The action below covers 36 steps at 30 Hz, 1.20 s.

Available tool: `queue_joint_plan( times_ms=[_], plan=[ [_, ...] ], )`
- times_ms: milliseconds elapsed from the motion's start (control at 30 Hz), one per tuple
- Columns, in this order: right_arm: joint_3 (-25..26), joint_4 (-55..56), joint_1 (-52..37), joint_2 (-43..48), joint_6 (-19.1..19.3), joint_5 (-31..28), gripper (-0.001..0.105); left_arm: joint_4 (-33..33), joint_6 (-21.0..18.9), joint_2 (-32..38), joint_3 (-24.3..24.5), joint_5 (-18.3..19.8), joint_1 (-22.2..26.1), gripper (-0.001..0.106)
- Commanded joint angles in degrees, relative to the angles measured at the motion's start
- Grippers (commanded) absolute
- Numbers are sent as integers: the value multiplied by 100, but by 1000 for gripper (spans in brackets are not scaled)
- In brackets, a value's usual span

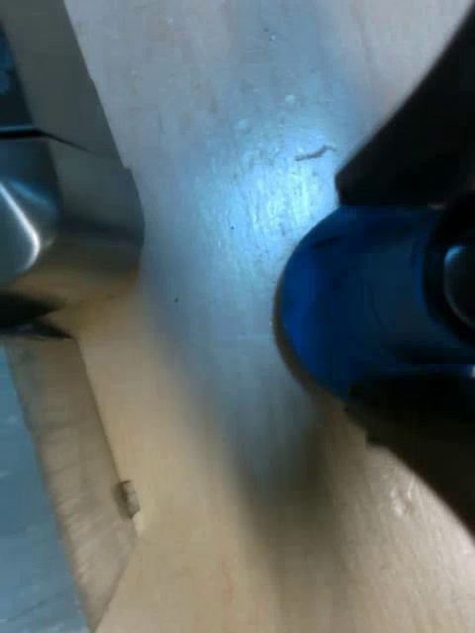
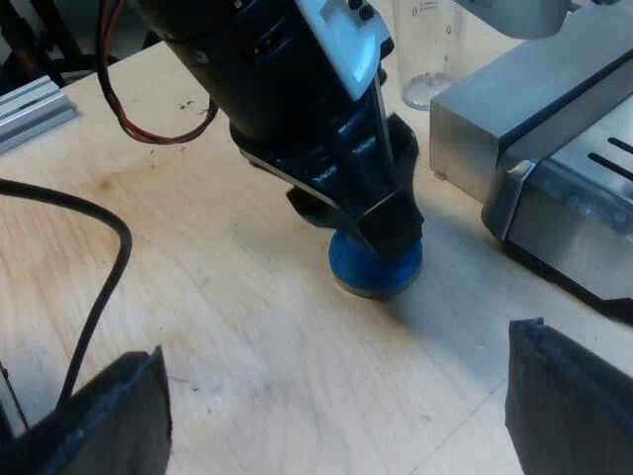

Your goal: Grind coffee beans and then tamp

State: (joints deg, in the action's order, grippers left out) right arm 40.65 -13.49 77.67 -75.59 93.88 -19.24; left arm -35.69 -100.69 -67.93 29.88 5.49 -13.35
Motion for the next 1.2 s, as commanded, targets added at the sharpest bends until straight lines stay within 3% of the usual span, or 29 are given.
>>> queue_joint_plan(
  times_ms=[33,100,400,600,867,1033,1200],
  plan=[
    [35,-47,1,28,23,-20,70,-96,42,-4,47,-5,1,15],
    [35,-47,1,28,23,-20,70,-193,66,53,47,-5,1,0],
    [35,-88,1,28,23,-32,70,-521,68,1160,47,-16,1,0],
    [35,-75,1,58,121,-492,70,-745,68,1880,47,73,-96,0],
    [8,1292,1,736,149,-627,70,-1068,68,2956,86,116,-642,0],
    [-333,1590,1,1273,113,-683,70,-1079,68,3241,399,693,-648,0],
    [-810,1590,1,1707,-19,-1124,70,-1079,68,3238,697,721,-912,0]
  ],
)
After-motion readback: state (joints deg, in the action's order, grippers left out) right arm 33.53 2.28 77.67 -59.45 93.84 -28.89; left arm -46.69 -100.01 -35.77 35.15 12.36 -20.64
